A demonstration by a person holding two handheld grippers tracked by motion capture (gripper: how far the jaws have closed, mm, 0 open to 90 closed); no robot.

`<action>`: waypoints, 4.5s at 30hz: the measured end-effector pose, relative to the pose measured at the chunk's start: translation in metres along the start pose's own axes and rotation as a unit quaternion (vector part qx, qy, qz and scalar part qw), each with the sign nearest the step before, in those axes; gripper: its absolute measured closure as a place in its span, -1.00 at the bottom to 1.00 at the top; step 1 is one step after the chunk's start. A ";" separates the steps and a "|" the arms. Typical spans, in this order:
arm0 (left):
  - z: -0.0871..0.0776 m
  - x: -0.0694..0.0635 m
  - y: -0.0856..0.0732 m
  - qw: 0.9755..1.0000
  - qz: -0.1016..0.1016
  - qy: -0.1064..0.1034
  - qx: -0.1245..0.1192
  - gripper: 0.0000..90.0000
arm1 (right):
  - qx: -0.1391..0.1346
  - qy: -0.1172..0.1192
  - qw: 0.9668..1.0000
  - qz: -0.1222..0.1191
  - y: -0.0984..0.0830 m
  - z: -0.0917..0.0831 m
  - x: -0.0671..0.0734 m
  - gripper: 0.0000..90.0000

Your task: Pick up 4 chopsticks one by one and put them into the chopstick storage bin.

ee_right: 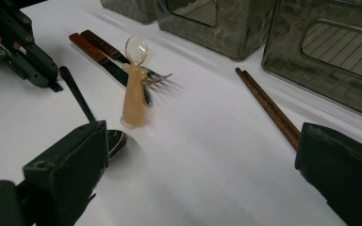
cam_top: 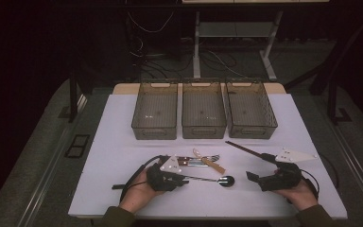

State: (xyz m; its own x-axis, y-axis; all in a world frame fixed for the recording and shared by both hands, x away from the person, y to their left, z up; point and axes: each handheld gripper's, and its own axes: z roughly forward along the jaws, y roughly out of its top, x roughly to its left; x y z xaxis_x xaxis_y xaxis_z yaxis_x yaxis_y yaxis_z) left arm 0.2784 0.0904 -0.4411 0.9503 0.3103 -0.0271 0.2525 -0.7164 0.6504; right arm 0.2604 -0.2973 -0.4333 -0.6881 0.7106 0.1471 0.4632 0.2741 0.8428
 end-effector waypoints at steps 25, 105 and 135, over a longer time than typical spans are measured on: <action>-0.017 0.009 -0.016 1.000 -0.006 0.014 0.012 0.76 | -0.002 -0.001 1.000 0.001 0.000 -0.001 0.000 -0.92; -0.102 0.036 -0.105 0.987 -0.134 0.067 -0.064 0.74 | 0.011 0.013 1.000 -0.005 -0.005 0.008 0.007 -0.92; -0.093 0.038 -0.108 0.990 -0.123 0.060 -0.024 0.78 | 0.011 0.014 1.000 -0.007 -0.004 0.007 0.007 -0.92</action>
State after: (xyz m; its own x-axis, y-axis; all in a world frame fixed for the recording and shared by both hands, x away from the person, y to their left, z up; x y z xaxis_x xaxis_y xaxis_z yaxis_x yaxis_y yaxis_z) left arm 0.2702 0.2377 -0.4413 0.8320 0.5458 -0.0996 0.4613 -0.5808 0.6708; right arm 0.2576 -0.2884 -0.4396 -0.7095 0.6884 0.1509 0.4660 0.2977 0.8332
